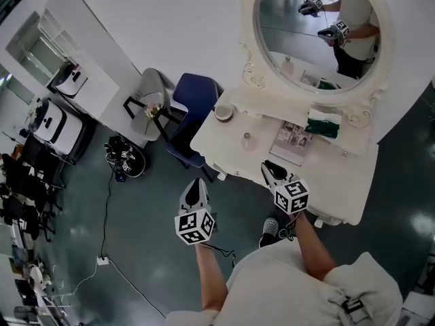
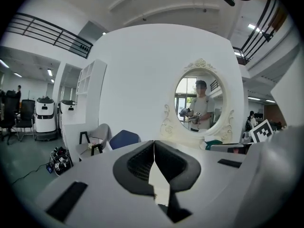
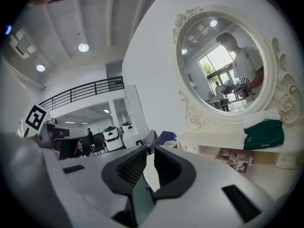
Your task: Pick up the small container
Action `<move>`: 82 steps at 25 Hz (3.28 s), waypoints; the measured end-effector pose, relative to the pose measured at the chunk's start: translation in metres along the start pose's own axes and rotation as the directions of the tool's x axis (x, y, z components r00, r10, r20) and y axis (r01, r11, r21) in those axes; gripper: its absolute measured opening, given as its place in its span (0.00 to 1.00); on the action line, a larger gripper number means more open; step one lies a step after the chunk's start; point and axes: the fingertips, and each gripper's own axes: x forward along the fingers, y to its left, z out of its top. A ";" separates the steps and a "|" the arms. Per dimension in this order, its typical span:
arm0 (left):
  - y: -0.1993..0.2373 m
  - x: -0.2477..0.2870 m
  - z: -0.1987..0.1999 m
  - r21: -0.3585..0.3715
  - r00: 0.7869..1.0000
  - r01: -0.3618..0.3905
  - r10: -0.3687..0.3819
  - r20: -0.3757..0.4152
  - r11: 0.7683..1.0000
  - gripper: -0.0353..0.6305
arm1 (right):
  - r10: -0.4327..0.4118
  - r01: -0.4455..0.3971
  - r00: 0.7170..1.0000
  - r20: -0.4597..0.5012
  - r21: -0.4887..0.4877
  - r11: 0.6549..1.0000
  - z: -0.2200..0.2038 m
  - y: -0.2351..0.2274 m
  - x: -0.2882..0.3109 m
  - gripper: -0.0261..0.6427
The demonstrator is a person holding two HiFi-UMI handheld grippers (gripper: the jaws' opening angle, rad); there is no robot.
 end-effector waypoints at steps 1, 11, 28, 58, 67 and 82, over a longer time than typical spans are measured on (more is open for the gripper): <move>-0.001 0.008 -0.002 0.007 1.000 0.008 -0.008 -0.009 1.000 0.10 | 0.002 -0.002 1.000 -0.001 -0.002 1.000 -0.001 -0.003 0.005 0.13; 0.022 0.042 -0.017 0.014 0.999 -0.004 0.004 -0.052 1.000 0.10 | -0.002 0.002 1.000 -0.017 0.004 1.000 -0.014 -0.020 0.049 0.34; -0.002 0.116 -0.012 0.006 0.986 0.158 -0.157 -0.049 0.987 0.10 | -0.070 0.070 0.998 0.002 -0.003 0.998 -0.009 -0.051 0.058 0.33; 0.037 0.151 0.000 0.024 0.980 0.176 -0.174 -0.093 0.984 0.10 | -0.059 -0.052 0.945 -0.321 -0.325 0.944 -0.099 -0.089 0.212 0.32; 0.054 0.149 -0.003 0.033 0.984 0.147 -0.143 -0.108 0.989 0.10 | -0.077 -0.023 0.955 -0.286 -0.330 0.944 -0.117 -0.096 0.230 0.33; 0.084 0.138 -0.015 -0.008 0.989 0.088 -0.088 -0.118 0.996 0.10 | -0.267 0.221 0.945 -0.190 -0.230 0.948 -0.109 -0.106 0.230 0.24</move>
